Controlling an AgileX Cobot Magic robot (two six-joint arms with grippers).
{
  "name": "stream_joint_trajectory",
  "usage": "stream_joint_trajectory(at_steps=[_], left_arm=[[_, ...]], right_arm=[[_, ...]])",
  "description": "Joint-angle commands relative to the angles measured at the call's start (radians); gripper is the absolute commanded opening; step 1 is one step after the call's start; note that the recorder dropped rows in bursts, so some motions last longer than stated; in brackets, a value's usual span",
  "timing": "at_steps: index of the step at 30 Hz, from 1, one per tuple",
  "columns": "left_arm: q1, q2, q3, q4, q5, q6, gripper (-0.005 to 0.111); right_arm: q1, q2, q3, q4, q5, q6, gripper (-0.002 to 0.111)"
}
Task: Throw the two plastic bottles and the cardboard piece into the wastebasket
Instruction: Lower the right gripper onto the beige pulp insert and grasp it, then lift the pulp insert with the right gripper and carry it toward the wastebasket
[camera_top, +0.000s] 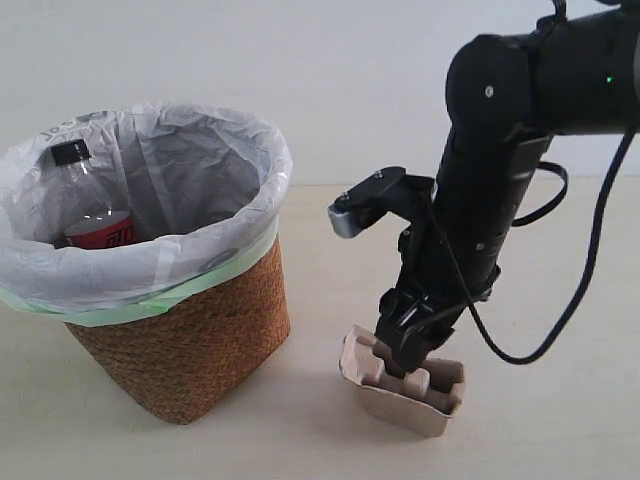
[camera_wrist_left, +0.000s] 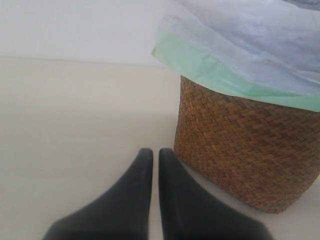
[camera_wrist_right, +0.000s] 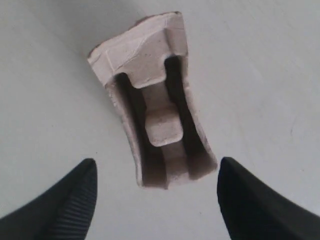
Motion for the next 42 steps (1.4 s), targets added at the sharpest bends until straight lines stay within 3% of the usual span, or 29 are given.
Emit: stream_joint_trajectory(at_steps=[1, 7, 12, 28, 30, 31, 33, 34, 35, 39, 42], left_arm=[[0.001, -0.003, 0.004, 0.003, -0.001, -0.008, 0.004], [0.001, -0.003, 0.004, 0.003, -0.001, -0.008, 0.004], [0.001, -0.003, 0.004, 0.003, -0.001, -0.008, 0.004], [0.001, -0.003, 0.004, 0.003, -0.001, -0.008, 0.004], [0.001, -0.003, 0.004, 0.003, -0.001, -0.008, 0.004], [0.001, -0.003, 0.004, 0.003, -0.001, -0.008, 0.004], [0.001, -0.003, 0.004, 0.003, -0.001, -0.008, 0.004], [0.001, -0.003, 0.004, 0.003, -0.001, -0.008, 0.004], [0.001, -0.003, 0.004, 0.003, -0.001, -0.008, 0.004], [0.001, -0.003, 0.004, 0.003, -0.001, -0.008, 0.004], [0.001, -0.003, 0.004, 0.003, -0.001, -0.008, 0.004]], right_arm=[[-0.003, -0.005, 0.073, 0.037, -0.13, -0.087, 0.059], [-0.003, 0.018, 0.103, 0.037, -0.185, -0.098, 0.061], [-0.003, 0.057, 0.103, 0.043, -0.216, -0.098, 0.071], [-0.003, 0.204, 0.103, 0.062, -0.291, -0.1, 0.071], [-0.003, 0.205, 0.103, 0.062, -0.291, -0.098, 0.064], [-0.003, 0.201, 0.1, 0.062, -0.291, -0.087, 0.055], [-0.003, 0.195, 0.091, 0.06, -0.281, -0.085, 0.032], [-0.003, 0.187, 0.087, 0.058, -0.277, -0.083, 0.013], [-0.003, 0.179, 0.087, 0.058, -0.275, -0.083, 0.002], [-0.005, 0.113, 0.087, 0.044, -0.303, -0.005, 0.004], [-0.005, 0.045, 0.087, -0.051, -0.337, 0.175, 0.004]])
